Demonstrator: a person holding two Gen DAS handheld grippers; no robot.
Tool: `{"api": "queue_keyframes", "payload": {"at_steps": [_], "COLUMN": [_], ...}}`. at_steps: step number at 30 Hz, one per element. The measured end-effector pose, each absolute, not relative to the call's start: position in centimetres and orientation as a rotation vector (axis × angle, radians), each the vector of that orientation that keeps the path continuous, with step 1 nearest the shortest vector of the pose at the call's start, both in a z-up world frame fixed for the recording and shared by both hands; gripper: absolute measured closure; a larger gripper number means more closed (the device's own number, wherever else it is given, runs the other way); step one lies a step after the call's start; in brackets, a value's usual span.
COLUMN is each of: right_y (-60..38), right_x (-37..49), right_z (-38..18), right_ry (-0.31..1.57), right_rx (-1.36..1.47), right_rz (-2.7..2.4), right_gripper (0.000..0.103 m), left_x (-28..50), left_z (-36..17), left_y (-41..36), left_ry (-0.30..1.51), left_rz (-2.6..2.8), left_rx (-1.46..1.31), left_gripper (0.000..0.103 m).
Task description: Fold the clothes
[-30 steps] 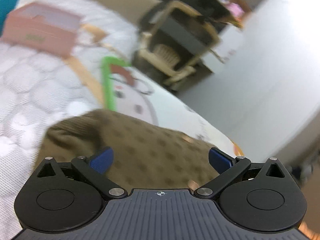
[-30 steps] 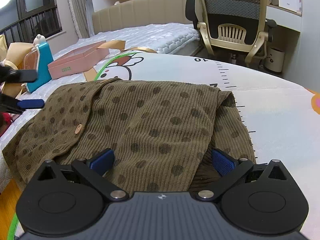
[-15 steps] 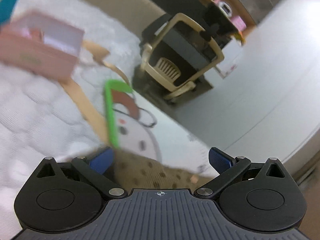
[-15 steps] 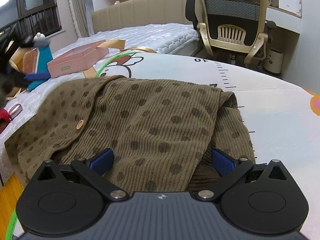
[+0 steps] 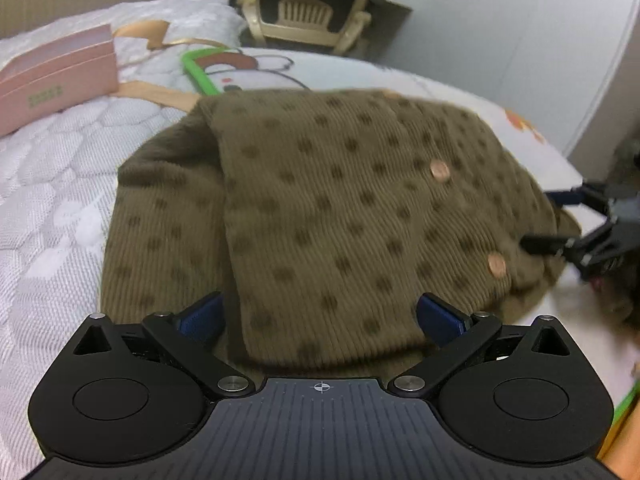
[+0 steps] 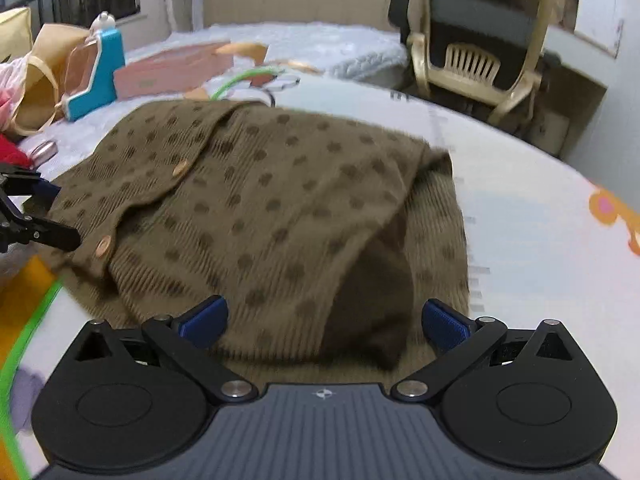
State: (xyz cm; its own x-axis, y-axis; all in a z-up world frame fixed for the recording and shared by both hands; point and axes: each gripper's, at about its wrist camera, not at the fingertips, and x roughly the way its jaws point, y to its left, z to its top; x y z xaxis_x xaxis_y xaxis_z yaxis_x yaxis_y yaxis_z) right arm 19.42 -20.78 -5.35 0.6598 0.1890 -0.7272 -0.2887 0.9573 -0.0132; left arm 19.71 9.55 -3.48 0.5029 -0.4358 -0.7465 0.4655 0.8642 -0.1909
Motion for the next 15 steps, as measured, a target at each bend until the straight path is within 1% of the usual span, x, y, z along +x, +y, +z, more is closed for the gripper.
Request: {"api": "queue_keyframes", "payload": {"at_steps": [2,4,8,11,12,13,14,15], "right_y": [-21.0,-21.1,-21.5,-21.1,-20.8,-20.5,-20.2,-20.0], "right_x": [18.8,18.2,18.1,20.5,21.7,23.2,24.9,26.6], "right_z": [-4.9,-4.3,-1.8,0.1,0.5,0.9,0.9,0.9], "right_ry": [0.815,0.785,0.634,0.538,0.518,0.512,0.527,0.549], "right_rx": [-0.178,-0.21,-0.165,-0.096,-0.078,-0.048,-0.007,0.036], "right_rz": [0.269,0.264,0.248,0.266,0.285,0.314,0.348,0.382], "right_gripper": [0.0,0.0,0.0,0.0,0.004,0.011,0.014,0.02], "left_x": [19.2,18.8,18.9,19.9,20.4,21.0,21.8,22.9], "left_z": [-3.5,-3.4,-2.1,0.1,1.0,1.7,2.3,2.6], "left_y": [9.6,10.0,11.0,10.6,10.1,9.6,9.0,8.5], "left_ry": [0.899,0.903,0.87,0.77,0.731,0.692,0.655,0.636], "left_rz": [-0.55,-0.553,-0.547,-0.612,-0.645,-0.681,-0.719,-0.745], "left_rx": [0.04,0.013,-0.128,-0.235,-0.258,-0.278,-0.295,-0.313], "left_gripper": [0.0,0.0,0.0,0.0,0.0,0.0,0.0,0.0]}}
